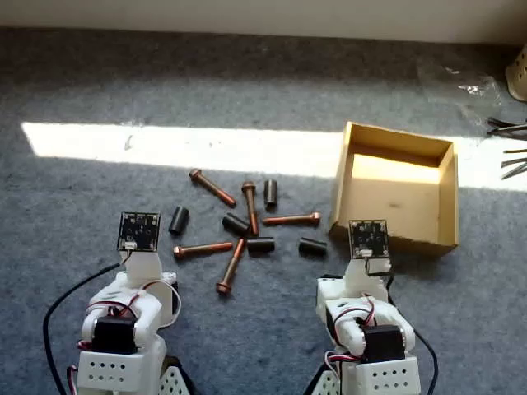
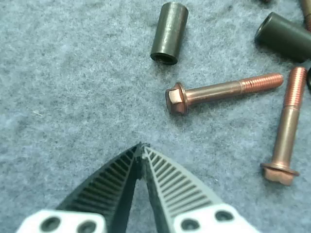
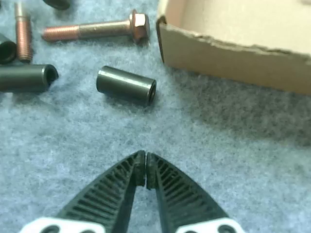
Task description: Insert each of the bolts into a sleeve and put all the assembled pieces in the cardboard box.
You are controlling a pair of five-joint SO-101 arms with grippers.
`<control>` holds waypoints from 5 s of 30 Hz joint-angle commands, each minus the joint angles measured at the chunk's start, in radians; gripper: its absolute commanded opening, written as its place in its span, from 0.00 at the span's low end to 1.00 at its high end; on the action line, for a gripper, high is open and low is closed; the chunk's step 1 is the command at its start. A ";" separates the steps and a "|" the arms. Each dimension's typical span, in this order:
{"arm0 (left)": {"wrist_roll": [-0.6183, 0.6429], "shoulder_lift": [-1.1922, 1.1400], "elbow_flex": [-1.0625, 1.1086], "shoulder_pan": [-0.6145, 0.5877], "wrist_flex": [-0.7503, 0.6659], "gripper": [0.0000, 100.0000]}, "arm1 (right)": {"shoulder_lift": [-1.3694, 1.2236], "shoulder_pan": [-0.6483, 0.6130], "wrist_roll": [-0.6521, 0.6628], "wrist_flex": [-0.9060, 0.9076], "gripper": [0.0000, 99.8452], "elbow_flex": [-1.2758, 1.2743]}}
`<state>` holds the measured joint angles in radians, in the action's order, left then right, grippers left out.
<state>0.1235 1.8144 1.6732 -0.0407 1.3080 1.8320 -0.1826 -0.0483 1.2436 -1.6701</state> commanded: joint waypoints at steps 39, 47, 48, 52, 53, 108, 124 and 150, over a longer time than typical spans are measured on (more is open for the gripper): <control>-0.002 0.002 0.022 0.105 -0.052 0.01 | 0.007 -0.004 -0.002 0.004 0.01 -0.139; 0.000 0.002 0.022 0.104 -0.112 0.01 | 0.007 -0.005 0.000 -0.048 0.01 -0.139; -0.002 0.002 0.022 0.104 -0.117 0.01 | 0.007 -0.005 0.000 -0.061 0.01 -0.139; -0.002 0.002 0.022 0.050 -0.143 0.01 | 0.007 -0.005 0.000 -0.084 0.01 -0.139; 0.000 0.002 0.022 0.027 -0.160 0.01 | 0.007 -0.005 0.000 -0.084 0.01 -0.139; -0.081 0.002 0.022 -0.019 0.002 0.01 | -0.170 0.120 0.611 -0.002 0.01 0.414; -0.081 0.002 0.022 -0.019 -0.002 0.01 | -0.952 0.050 0.591 0.008 0.01 0.898; -0.083 0.002 0.022 -0.019 -0.002 0.01 | -1.578 -0.165 1.017 -0.073 0.15 1.053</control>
<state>0.0468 1.8144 1.6732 -0.0483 1.3065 0.2562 -0.3590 0.9229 1.1945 -0.6605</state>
